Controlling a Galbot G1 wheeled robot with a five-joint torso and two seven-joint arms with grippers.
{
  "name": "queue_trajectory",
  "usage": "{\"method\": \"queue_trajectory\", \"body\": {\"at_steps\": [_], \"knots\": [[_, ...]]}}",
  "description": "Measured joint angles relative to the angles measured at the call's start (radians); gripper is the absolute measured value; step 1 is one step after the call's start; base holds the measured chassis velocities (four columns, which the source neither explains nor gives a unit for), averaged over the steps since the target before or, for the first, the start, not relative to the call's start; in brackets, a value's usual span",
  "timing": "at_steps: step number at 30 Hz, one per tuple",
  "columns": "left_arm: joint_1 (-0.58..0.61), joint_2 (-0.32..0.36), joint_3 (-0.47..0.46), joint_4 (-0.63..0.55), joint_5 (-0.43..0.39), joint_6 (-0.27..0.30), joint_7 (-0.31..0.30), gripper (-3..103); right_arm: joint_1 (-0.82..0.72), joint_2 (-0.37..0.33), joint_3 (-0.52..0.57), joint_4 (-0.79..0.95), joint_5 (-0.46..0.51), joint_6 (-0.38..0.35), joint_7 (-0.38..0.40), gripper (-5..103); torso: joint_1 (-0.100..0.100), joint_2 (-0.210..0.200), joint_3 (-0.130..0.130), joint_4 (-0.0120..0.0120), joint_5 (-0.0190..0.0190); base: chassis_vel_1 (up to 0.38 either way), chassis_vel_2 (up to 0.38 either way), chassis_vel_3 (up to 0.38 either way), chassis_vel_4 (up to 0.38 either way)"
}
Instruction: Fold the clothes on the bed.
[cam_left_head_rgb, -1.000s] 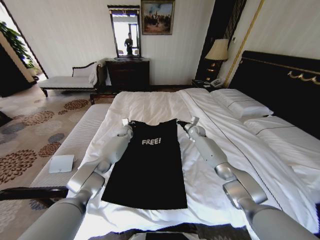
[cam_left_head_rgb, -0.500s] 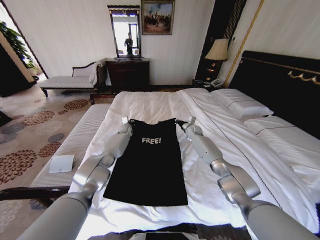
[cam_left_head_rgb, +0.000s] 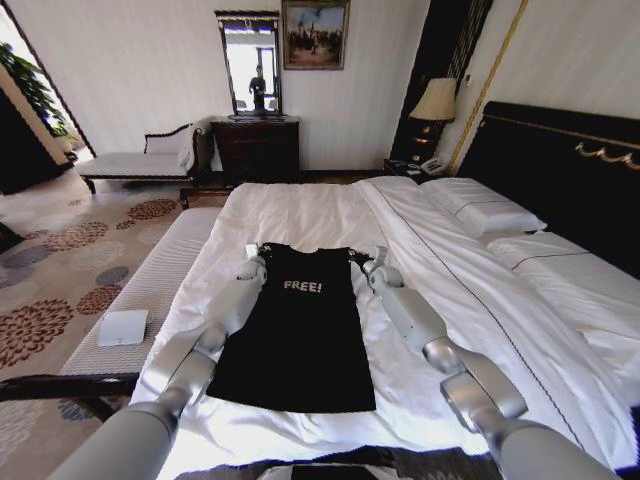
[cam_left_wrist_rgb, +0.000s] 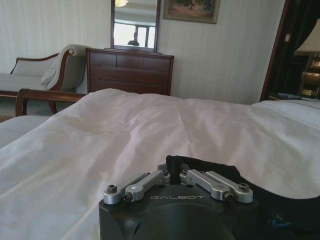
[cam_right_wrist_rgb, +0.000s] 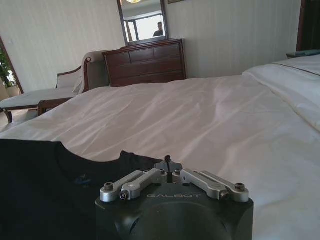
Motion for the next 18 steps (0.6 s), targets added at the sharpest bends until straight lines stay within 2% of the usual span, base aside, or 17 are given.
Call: {"method": "queue_trajectory", "body": {"at_steps": [7, 8, 9, 10, 11, 15, 18], "knots": [[0.078, 0.052, -0.001, -0.099, -0.005, -0.025, -0.007, 3, -0.068, -0.009, 0.017, 0.064, -0.055, 0.038, 0.008, 0, 0.0, 0.0, 0.0, 0.0002, 0.0002, 0.0, 0.0, 0.0, 0.0], [0.102, 0.066, -0.002, -0.125, -0.009, -0.038, -0.01, 3, -0.09, -0.012, 0.026, 0.089, -0.065, 0.044, 0.012, 0, 0.0, 0.0, 0.0, 0.0003, 0.0001, 0.0, 0.0, 0.0, 0.0], [0.172, 0.098, -0.011, -0.188, -0.006, -0.093, -0.02, 3, -0.147, -0.021, 0.049, 0.155, -0.08, 0.056, 0.026, 0, 0.0, 0.0, 0.0, 0.0002, 0.0001, 0.0, 0.0, 0.0, 0.0], [0.217, 0.122, -0.018, -0.243, -0.007, -0.103, -0.031, 3, -0.183, -0.03, 0.064, 0.204, -0.089, 0.064, 0.033, 0, 0.0, 0.0, 0.0, 0.0001, -0.0002, 0.0, 0.0, 0.0, 0.0], [0.217, 0.122, -0.018, -0.243, -0.007, -0.103, -0.031, 3, -0.183, -0.03, 0.064, 0.204, -0.089, 0.064, 0.033, 0, 0.0, 0.0, 0.0, 0.0001, -0.0002, 0.0, 0.0, 0.0, 0.0], [0.329, 0.182, -0.034, -0.403, -0.015, -0.109, -0.062, 3, -0.282, -0.049, 0.098, 0.345, -0.097, 0.068, 0.053, 0, 0.0, 0.0, 0.0, 0.0001, -0.0002, 0.0, 0.0, 0.0, 0.0], [0.37, 0.208, -0.039, -0.467, -0.016, -0.11, -0.075, 3, -0.33, -0.059, 0.111, 0.404, -0.1, 0.064, 0.062, 0, 0.0, 0.0, 0.0, 0.0002, 0.0001, 0.0, 0.0, 0.0, 0.0]]}}
